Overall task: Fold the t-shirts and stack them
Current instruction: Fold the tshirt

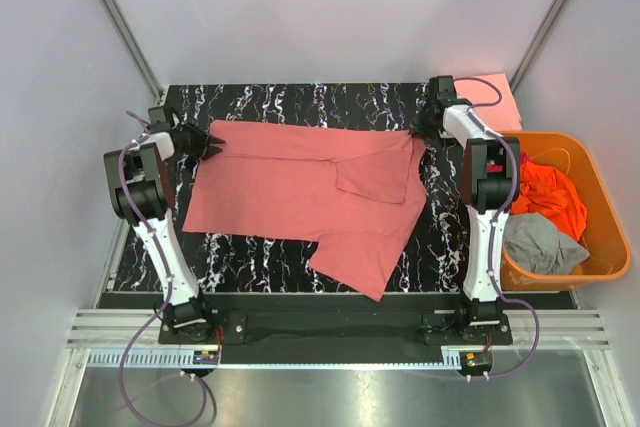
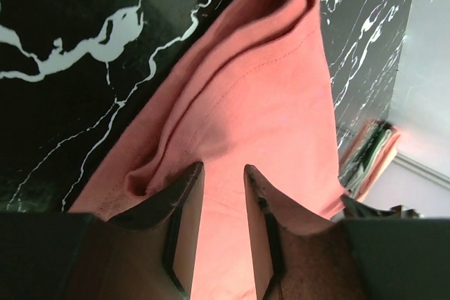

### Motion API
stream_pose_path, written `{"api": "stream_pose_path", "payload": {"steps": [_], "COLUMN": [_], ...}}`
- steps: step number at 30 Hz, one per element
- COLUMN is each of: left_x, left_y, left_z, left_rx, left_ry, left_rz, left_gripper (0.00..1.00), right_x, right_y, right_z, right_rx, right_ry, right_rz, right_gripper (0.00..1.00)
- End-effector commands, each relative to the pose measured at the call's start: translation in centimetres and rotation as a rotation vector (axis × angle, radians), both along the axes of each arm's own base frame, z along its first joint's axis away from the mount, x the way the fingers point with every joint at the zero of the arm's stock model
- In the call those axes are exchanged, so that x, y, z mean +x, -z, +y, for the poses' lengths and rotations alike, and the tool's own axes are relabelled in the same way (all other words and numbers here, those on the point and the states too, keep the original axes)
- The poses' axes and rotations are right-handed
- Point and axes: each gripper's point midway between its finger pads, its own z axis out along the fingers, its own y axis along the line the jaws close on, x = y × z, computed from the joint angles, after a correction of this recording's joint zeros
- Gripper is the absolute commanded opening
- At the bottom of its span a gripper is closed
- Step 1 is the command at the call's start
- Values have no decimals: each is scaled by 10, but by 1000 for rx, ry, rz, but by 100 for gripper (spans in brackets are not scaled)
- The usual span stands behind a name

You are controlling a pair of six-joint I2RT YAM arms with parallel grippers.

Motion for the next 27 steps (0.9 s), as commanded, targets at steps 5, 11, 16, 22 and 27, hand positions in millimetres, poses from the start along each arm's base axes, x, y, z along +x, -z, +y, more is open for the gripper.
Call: {"api": "stream_pose_path", "payload": {"steps": [5,11,16,22,27], "left_x": [5,-27,-70,-135,-192], "left_y": [-64,-94,-91,-69,-54], "left_z": [24,24,14,-4,-13], "left_rx": [198,276,266,265,303], "left_ry": [25,22,13,16,22], "left_rz": [-107,-124,-65,32,100], "left_gripper": [40,43,43,43,43], "right_x": [5,-27,-58,-114,-172], "right_y": [-41,-63,-74,-82,-72], "right_z": [-11,-22,-21,-12,26], "right_rx": [-97,-147,-129,-110,-26], "right_ry": [-109,-91,-87,-137,-284], "right_rz": [-11,33,82,112,139], "right_gripper": [45,67,73,76,74]}}
